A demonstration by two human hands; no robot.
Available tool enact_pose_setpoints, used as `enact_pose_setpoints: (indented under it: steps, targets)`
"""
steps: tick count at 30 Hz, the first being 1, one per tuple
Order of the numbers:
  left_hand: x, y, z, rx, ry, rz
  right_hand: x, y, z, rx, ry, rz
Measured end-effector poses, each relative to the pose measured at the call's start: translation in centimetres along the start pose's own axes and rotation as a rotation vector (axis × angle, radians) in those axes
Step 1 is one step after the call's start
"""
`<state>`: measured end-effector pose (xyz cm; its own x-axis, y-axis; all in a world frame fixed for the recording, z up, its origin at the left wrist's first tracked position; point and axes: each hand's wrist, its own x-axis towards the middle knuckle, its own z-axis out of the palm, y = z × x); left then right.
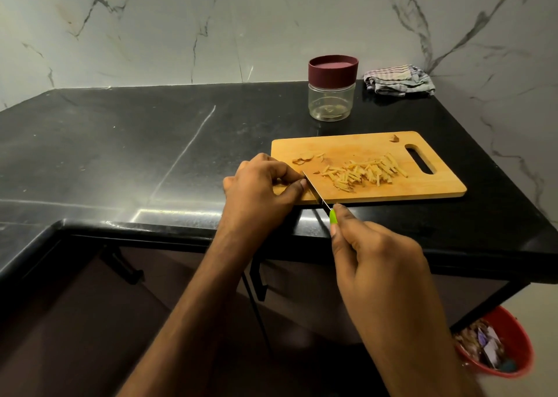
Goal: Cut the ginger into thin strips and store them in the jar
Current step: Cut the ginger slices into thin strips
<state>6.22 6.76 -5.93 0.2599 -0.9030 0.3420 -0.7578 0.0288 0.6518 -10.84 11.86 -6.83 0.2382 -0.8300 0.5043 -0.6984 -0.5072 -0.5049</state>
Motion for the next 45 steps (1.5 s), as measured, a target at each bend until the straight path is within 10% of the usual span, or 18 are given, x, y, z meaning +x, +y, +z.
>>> enact_pose_setpoints:
  steps: [25, 45]
  targets:
    - [-0.2, 0.0, 0.4, 0.289, -0.148, 0.191, -0.6, 0.5, -2.1, -0.148, -0.091, 0.133]
    - [0.0, -0.1, 0.1, 0.056, -0.013, -0.043, -0.8, 0.2, -0.8, 0.066, 0.011, 0.031]
